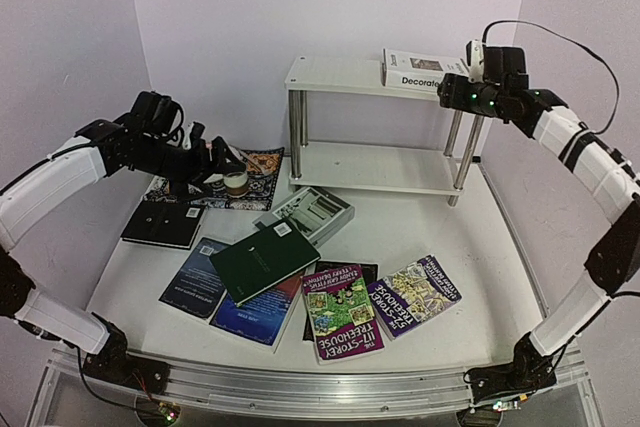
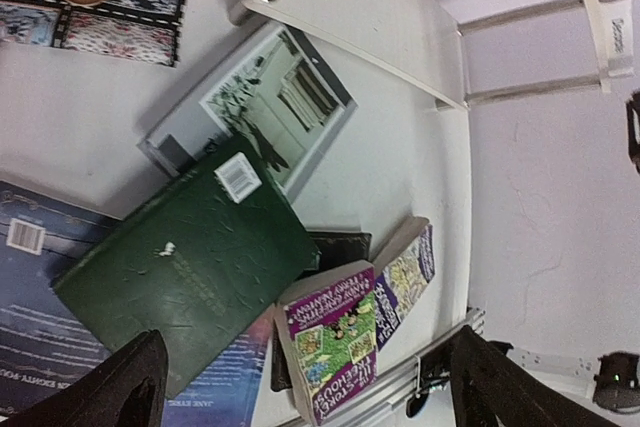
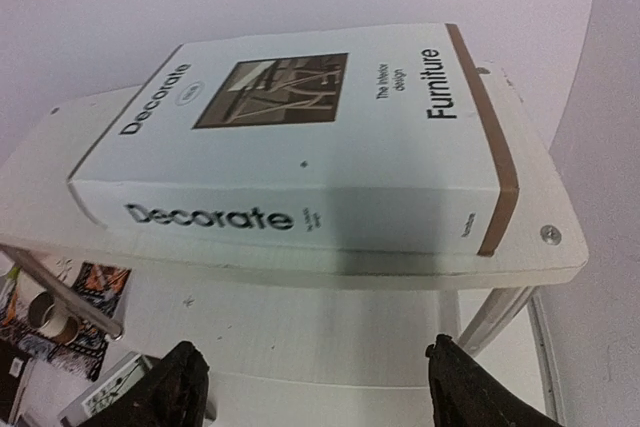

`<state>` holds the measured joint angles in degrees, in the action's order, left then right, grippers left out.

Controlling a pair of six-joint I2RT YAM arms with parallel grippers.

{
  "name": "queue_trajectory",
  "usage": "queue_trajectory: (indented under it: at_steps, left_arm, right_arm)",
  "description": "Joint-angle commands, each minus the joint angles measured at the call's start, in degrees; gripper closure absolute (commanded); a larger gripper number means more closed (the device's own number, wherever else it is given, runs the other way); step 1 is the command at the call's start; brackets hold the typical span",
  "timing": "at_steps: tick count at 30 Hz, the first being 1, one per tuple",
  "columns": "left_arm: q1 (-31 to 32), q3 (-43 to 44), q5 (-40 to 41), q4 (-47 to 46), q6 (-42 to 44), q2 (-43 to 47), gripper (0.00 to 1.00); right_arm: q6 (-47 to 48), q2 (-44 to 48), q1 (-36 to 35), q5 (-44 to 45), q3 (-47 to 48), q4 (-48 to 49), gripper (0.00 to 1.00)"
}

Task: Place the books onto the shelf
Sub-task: Adjust the book on the shelf, then move the book to the book pile.

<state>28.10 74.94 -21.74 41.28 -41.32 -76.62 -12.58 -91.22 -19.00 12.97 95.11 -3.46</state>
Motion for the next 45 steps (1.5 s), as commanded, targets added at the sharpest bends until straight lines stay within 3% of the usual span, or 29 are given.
queue_trajectory:
  at_steps: [1,7,19,25,30,33,37,45]
  left_arm:
    - [-3.1,0.5,7.4,4.6,1.5,3.0,0.0]
    - [-4.4,-0.3,16.3,7.0,0.6,2.8,0.0]
    - [-4.5,0.7,7.5,6.3,3.6,-7.8,0.02]
    - [-4.1,5.3,2.3,5.2,7.3,-16.1,0.03]
    - [-2.9,7.0,-3.2,4.1,11.7,-20.2,0.05]
    - [0.7,7.9,-1.3,3.1,16.4,-21.8,0.03]
    - [5.2,9.7,1.9,3.1,19.1,-23.8,0.02]
    - [5.9,4.9,8.7,3.1,18.7,-18.0,0.03]
  right_arm:
    - [1.4,7.8,-0.3,-12.3,-5.4,-0.3,0.22]
    - [1.2,15.4,-3.7,-19.8,-15.1,-2.6,0.09]
    - [-12.6,18.4,-8.6,-27.5,-25.1,-9.6,0.09]
    - [-17.6,14.2,-9.8,-24.4,-24.7,-12.0,0.09]
    - [-17.7,7.5,-16.0,-21.0,-25.4,-11.8,0.07]
    - [-20.3,4.6,-18.7,-23.0,-27.9,-7.3,0.05]
    - [-22.0,2.1,-20.6,-18.5,-29.3,-4.5,0.05]
    - [-29.1,-8.5,-20.9,-16.7,-23.2,-1.6,0.05]
